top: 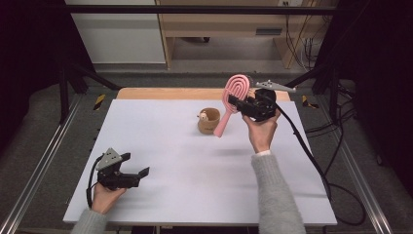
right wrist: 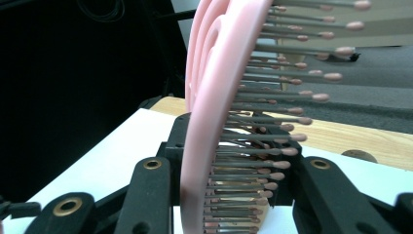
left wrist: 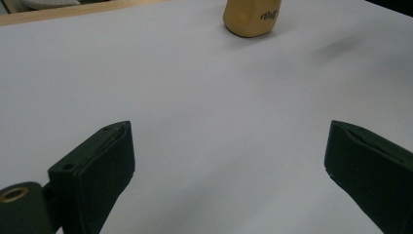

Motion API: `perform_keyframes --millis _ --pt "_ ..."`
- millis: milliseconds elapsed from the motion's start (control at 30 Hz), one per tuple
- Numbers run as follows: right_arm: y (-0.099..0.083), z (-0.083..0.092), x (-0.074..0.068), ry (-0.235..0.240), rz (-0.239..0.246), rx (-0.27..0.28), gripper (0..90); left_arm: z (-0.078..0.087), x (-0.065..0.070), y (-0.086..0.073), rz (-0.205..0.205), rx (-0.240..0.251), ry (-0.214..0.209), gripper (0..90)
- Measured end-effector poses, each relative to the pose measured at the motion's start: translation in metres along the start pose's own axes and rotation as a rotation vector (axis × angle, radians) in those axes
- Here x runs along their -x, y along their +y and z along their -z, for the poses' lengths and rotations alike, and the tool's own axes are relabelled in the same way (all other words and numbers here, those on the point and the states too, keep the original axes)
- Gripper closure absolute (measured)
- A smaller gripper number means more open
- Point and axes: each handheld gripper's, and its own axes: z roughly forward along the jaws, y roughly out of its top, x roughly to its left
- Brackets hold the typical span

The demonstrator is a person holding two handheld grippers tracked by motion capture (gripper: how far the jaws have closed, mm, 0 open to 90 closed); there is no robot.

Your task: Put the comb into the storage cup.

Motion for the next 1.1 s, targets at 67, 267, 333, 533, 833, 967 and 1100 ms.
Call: perform_keyframes --millis 67,267,333,533,833,967,1100 --pt "0.001 -0.003 0.001 -0.008 0.002 0.002 63.0 0.0 0.0 0.0 0.002 0.0 0.001 4.4" --pt "0.005 -0.01 0.001 -0.019 0.001 0.003 63.0 0.0 0.0 0.0 0.003 0.0 -0.004 4.3" --pt "0.007 -0.012 0.001 -0.022 0.004 0.007 63.0 0.0 0.0 0.0 0.004 0.0 -0.005 4.3" --pt "0.012 -0.016 0.002 -0.037 0.004 0.013 63.0 0.0 -0.001 0.0 0.005 0.0 -0.006 4.4" --pt "0.019 -0.022 0.002 -0.057 0.012 0.022 63.0 0.0 -0.001 0.0 0.004 -0.004 -0.006 4.4" --pt "0.022 -0.024 0.003 -0.068 0.009 0.027 63.0 0.0 -0.001 0.0 0.004 -0.001 -0.006 4.3" --pt "0.024 -0.025 0.003 -0.073 0.007 0.03 63.0 -0.001 -0.001 -0.001 0.004 -0.002 -0.006 4.4"
